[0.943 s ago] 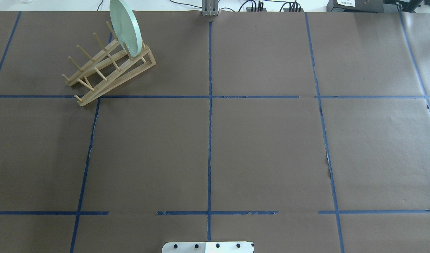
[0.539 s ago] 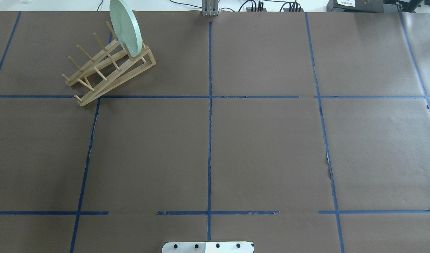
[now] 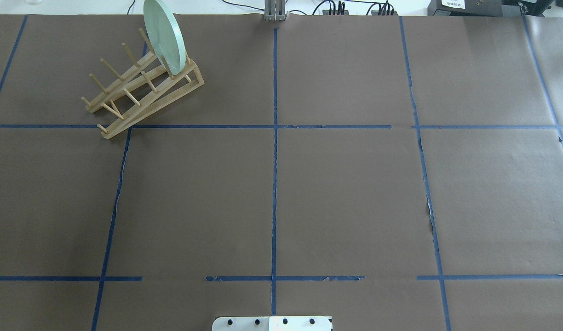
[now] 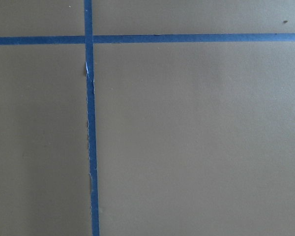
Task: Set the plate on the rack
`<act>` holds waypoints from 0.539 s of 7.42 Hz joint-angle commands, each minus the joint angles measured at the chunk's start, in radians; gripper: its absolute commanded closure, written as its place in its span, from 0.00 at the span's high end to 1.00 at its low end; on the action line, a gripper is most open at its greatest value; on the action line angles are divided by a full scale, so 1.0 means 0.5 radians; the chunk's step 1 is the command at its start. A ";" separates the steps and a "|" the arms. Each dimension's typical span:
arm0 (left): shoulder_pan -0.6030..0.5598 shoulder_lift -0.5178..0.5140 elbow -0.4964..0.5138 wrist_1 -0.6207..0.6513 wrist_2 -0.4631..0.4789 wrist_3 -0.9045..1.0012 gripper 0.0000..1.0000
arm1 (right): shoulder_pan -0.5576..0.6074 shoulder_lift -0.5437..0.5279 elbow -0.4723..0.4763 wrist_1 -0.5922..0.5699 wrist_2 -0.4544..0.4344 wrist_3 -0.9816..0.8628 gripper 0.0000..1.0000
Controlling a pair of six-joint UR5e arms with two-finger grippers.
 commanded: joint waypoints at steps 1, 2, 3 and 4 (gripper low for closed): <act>-0.002 0.001 0.007 0.011 -0.055 0.000 1.00 | 0.000 0.000 0.000 0.000 0.000 0.000 1.00; -0.002 0.007 0.019 0.008 -0.156 0.000 1.00 | 0.003 0.000 0.000 0.000 0.000 0.000 1.00; -0.002 0.007 0.022 0.005 -0.157 0.000 1.00 | 0.000 0.000 0.000 0.000 0.000 0.000 1.00; 0.001 0.004 0.025 0.002 -0.157 0.000 1.00 | 0.000 0.000 0.000 0.000 0.000 0.000 1.00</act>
